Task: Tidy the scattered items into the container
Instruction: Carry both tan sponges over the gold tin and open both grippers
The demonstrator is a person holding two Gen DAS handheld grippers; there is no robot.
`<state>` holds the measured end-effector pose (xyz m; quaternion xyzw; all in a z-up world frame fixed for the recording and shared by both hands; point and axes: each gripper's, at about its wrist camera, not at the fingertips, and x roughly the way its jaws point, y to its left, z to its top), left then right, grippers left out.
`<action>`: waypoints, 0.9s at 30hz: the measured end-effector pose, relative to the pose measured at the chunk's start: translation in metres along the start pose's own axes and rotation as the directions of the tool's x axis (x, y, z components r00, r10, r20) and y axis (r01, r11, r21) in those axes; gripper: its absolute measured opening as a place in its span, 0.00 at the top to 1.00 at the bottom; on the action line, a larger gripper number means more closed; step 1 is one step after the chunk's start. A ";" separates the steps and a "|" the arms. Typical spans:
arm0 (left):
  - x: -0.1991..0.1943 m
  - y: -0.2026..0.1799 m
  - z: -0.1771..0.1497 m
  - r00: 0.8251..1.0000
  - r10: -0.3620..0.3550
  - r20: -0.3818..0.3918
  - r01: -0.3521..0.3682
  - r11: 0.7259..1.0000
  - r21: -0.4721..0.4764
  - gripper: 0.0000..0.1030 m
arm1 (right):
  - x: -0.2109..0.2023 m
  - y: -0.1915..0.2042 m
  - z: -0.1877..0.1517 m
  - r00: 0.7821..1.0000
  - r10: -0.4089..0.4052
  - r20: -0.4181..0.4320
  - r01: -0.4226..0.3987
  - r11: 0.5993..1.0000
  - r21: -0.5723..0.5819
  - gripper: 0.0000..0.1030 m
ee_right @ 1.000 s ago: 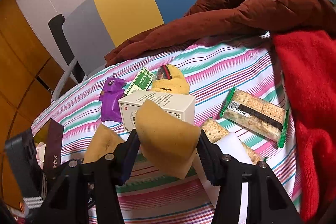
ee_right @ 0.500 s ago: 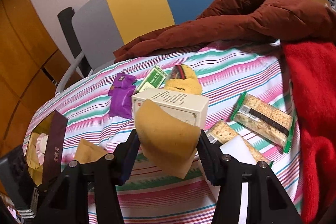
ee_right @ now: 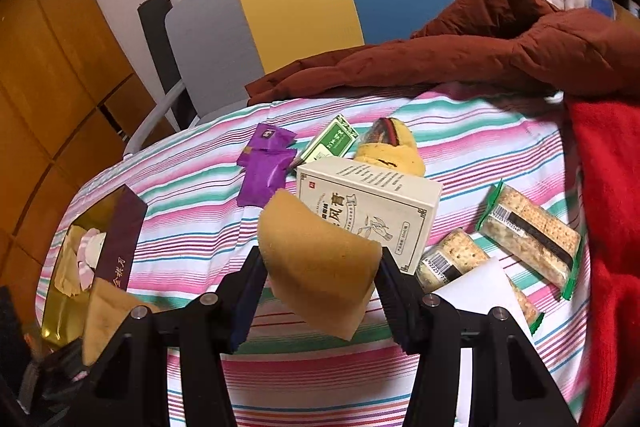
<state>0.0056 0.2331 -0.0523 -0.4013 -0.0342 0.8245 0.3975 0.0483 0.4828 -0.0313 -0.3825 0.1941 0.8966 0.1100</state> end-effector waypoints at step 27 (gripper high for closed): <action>-0.121 0.161 0.001 0.944 0.324 0.064 -0.302 0.924 -0.234 0.71 | -0.015 0.216 -0.040 0.949 0.311 -0.057 -0.312 0.885 -0.345 0.46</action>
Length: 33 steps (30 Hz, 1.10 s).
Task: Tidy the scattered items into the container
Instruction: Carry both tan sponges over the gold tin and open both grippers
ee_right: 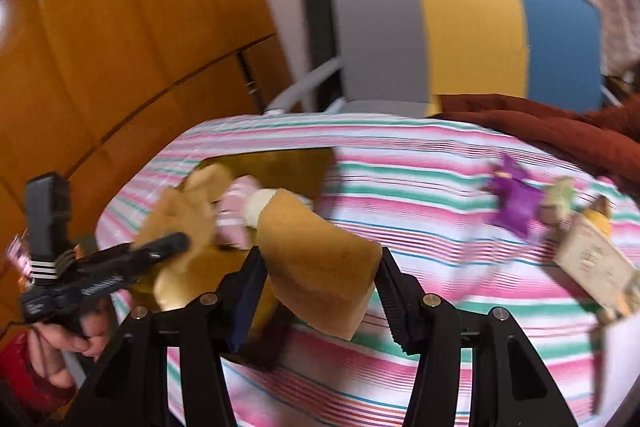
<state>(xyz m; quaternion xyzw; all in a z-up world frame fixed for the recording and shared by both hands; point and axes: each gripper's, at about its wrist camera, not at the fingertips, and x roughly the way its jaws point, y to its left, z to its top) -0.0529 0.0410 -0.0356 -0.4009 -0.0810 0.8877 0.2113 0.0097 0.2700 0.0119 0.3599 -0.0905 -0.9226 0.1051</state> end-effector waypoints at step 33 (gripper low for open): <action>-0.044 0.085 -0.009 0.978 0.206 0.035 -0.200 0.970 -0.138 0.47 | 0.090 0.114 0.003 0.969 0.197 -0.150 -0.199 0.980 0.005 0.21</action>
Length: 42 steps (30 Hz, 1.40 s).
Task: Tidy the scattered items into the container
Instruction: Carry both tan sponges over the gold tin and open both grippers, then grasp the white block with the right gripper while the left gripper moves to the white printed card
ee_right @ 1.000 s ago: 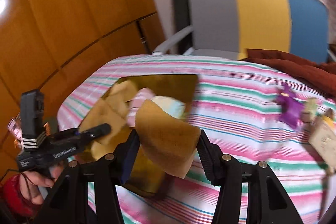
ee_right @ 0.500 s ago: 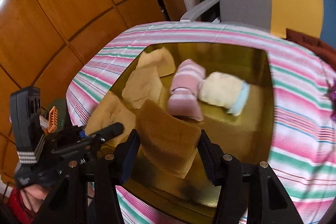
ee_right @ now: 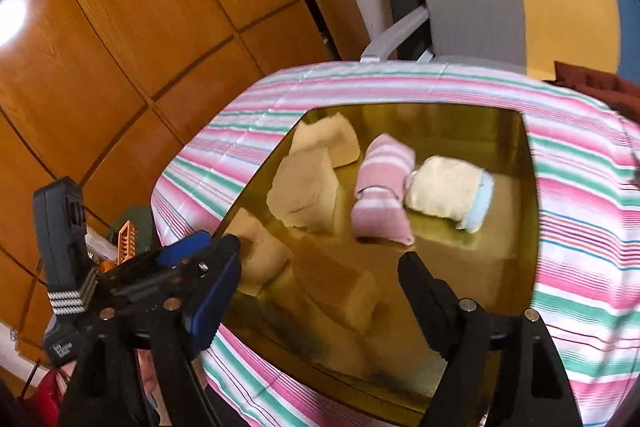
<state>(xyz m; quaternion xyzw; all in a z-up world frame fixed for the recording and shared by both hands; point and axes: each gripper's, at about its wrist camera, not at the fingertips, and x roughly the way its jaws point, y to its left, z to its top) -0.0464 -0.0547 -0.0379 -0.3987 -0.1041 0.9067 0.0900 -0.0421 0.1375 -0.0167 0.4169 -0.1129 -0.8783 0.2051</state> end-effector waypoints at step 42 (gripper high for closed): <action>0.004 -0.256 -0.064 0.922 -0.329 -0.203 0.383 0.849 0.365 0.47 | -0.200 -0.332 -0.109 0.697 -0.587 -0.412 0.715 0.527 0.459 0.03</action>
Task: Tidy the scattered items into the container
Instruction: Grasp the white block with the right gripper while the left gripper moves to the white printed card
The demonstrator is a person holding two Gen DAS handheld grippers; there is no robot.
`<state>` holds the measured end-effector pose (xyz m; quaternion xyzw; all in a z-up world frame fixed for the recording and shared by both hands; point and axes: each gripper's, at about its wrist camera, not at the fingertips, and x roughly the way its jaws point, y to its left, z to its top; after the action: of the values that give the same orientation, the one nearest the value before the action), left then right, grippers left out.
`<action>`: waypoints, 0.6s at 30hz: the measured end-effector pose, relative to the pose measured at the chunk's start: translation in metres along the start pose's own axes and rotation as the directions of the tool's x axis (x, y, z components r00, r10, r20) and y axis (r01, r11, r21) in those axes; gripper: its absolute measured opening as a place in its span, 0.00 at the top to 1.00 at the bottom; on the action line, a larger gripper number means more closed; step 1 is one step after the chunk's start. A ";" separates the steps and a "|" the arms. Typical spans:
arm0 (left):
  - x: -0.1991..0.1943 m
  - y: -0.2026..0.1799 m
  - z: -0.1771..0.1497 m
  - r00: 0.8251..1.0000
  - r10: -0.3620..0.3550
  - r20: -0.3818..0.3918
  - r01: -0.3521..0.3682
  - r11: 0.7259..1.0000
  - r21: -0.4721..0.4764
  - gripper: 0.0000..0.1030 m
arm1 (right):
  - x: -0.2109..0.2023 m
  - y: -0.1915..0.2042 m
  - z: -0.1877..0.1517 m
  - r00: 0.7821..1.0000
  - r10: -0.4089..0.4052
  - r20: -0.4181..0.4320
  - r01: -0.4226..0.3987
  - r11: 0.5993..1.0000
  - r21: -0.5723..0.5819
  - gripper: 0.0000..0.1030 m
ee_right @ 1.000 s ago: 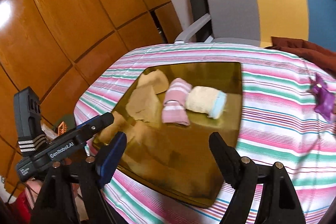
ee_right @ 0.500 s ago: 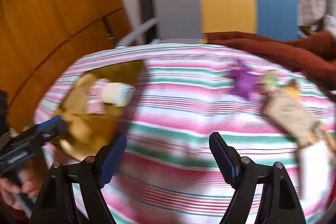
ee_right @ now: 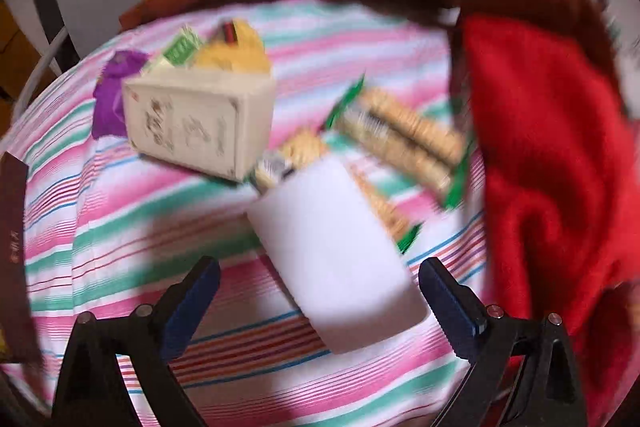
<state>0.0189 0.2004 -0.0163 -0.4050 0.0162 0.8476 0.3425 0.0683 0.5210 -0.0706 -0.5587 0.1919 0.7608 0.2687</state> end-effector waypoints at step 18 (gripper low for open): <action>0.067 -0.052 0.014 0.993 -0.046 -0.110 0.051 0.998 0.042 0.47 | -0.019 -0.027 0.007 0.912 0.330 0.245 -0.365 0.924 0.114 0.69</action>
<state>0.0114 0.2827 -0.0406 -0.4429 0.0441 0.8152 0.3706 0.0842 0.5427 -0.0496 -0.4043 0.3166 0.8365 0.1915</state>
